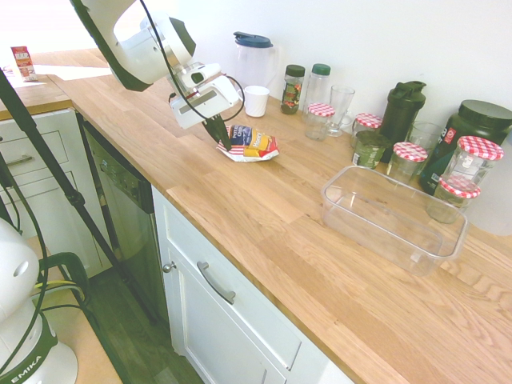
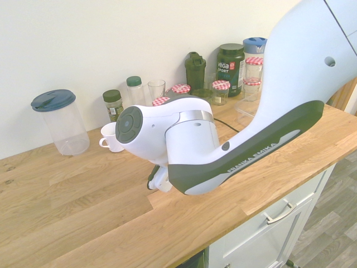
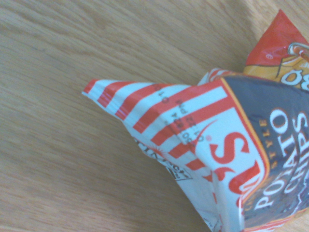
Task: Put the chip bag into the container
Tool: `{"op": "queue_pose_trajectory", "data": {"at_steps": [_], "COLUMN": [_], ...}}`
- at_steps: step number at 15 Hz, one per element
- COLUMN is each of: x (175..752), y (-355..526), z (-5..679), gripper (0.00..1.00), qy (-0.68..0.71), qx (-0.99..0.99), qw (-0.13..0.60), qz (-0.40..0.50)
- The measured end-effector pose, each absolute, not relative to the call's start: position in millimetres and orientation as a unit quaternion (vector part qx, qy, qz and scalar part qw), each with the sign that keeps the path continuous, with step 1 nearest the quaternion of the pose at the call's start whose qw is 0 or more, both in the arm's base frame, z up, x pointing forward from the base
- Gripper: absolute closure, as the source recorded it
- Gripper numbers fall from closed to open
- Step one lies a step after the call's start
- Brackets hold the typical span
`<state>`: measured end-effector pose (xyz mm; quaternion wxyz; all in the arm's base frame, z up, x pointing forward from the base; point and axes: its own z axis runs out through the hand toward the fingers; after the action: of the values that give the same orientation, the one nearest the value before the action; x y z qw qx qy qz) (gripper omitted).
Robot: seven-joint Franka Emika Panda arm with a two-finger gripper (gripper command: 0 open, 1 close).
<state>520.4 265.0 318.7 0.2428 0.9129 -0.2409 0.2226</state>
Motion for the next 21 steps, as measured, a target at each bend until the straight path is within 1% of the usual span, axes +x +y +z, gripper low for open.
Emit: {"op": "queue_pose_trajectory", "data": {"at_steps": [3, 5, 8, 12, 17, 21], "x": [522, 520, 508, 500, 489, 484], "y": [267, 257, 215, 134, 10, -80], "z": [342, 386, 440, 481, 519, 529], "gripper": [1.0, 1.0, 1.0, 1.0, 1.0, 1.0], "qy": [-0.263, -0.286, -0.324, -0.363, -0.408, -0.432], "qx": [0.909, 0.902, 0.889, 0.879, 0.866, 0.86], "qw": [0.213, 0.184, 0.147, 0.11, 0.058, 0.031], "qz": [0.243, 0.267, 0.286, 0.287, 0.283, 0.27]}}
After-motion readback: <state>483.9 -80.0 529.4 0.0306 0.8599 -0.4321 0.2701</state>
